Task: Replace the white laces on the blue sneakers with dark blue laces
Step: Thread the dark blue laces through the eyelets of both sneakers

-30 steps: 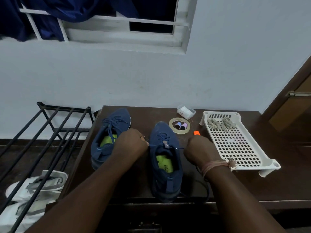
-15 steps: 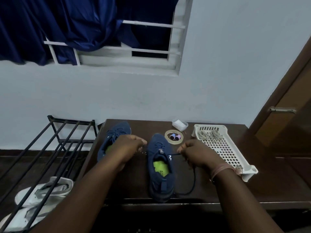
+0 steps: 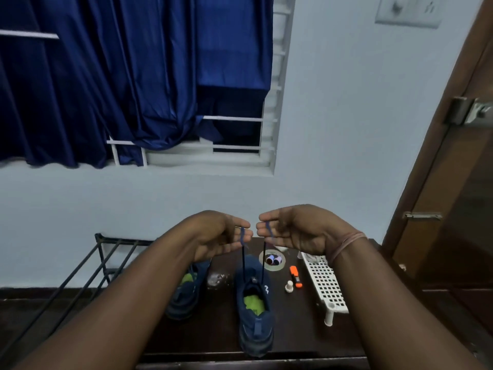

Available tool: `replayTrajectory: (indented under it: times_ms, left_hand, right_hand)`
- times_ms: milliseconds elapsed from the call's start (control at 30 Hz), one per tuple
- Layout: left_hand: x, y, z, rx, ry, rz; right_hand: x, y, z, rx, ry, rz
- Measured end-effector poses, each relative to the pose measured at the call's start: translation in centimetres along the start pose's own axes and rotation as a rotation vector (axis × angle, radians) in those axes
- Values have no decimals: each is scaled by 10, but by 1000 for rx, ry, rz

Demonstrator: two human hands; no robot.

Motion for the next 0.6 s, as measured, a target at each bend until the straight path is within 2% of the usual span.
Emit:
replayTrajectory:
  times_ms: [100, 200, 367, 467, 600]
  left_hand:
    - [3, 0, 5, -65, 59, 35]
    - [3, -2, 13, -189, 202, 149]
    - [4, 6, 29, -533, 448, 353]
    - [2, 15, 42, -493, 515, 369]
    - [-1, 26, 48, -438, 570, 371]
  right_hand:
    - [-2, -7, -2, -32, -102, 73]
    - [-2, -9, -2, 48, -184, 168]
    - [0, -8, -9, 245, -375, 417]
    - [-1, 2, -12, 190, -467, 410]
    - [-3, 7, -15, 146, -513, 492]
Point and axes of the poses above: each hand's wrist, its own x-axis away from the middle knuckle, its own y-axis out of the palm, z = x × y, the point moved 3 cm from there along -x, towards the middle knuckle, and after that the axes turned 4 degrees about y, right-handed, at the moved point
